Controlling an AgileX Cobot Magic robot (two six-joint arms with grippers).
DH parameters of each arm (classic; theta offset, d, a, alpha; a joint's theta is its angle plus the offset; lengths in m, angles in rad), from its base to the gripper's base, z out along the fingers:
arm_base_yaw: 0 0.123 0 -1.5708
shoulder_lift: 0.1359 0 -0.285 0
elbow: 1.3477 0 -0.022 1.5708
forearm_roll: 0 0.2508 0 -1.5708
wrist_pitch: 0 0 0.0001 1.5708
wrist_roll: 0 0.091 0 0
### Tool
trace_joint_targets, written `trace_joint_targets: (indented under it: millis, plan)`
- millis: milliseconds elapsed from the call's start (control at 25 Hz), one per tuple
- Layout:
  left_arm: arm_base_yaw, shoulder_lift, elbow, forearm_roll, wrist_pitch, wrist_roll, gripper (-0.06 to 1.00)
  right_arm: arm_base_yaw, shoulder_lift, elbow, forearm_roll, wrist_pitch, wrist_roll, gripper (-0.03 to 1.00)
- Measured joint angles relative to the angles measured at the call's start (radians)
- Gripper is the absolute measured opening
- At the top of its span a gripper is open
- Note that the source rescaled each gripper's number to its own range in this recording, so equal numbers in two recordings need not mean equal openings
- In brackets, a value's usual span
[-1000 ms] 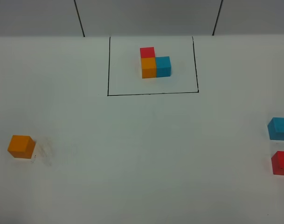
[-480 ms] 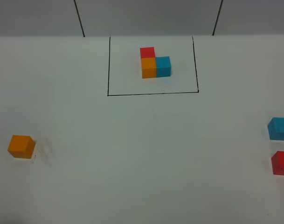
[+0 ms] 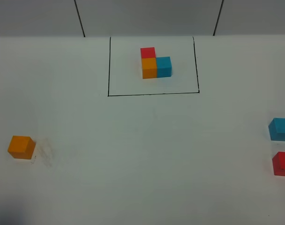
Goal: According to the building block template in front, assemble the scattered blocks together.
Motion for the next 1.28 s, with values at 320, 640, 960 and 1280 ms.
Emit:
trace_joint_targets:
  millis: [320, 640, 960, 1280]
  plan:
    - [0.0, 0.405, -0.046, -0.005, -0.05, -0.02, 0.85, 0.0, 0.0, 0.0, 0.0, 0.0, 0.0, 0.01]
    - [0.0, 0.729, -0.046, -0.085, -0.185, -0.025, 0.85, 0.0, 0.0, 0.0, 0.0, 0.0, 0.0, 0.01]
    - [0.001, 0.96, -0.015, -0.099, -0.39, -0.025, 0.85, 0.0, 0.0, 0.0, 0.0, 0.0, 0.0, 0.01]
    - [0.001, 1.156, -0.005, -0.121, -0.573, -0.025, 0.85, 0.0, 0.0, 0.0, 0.0, 0.0, 0.0, 0.01]
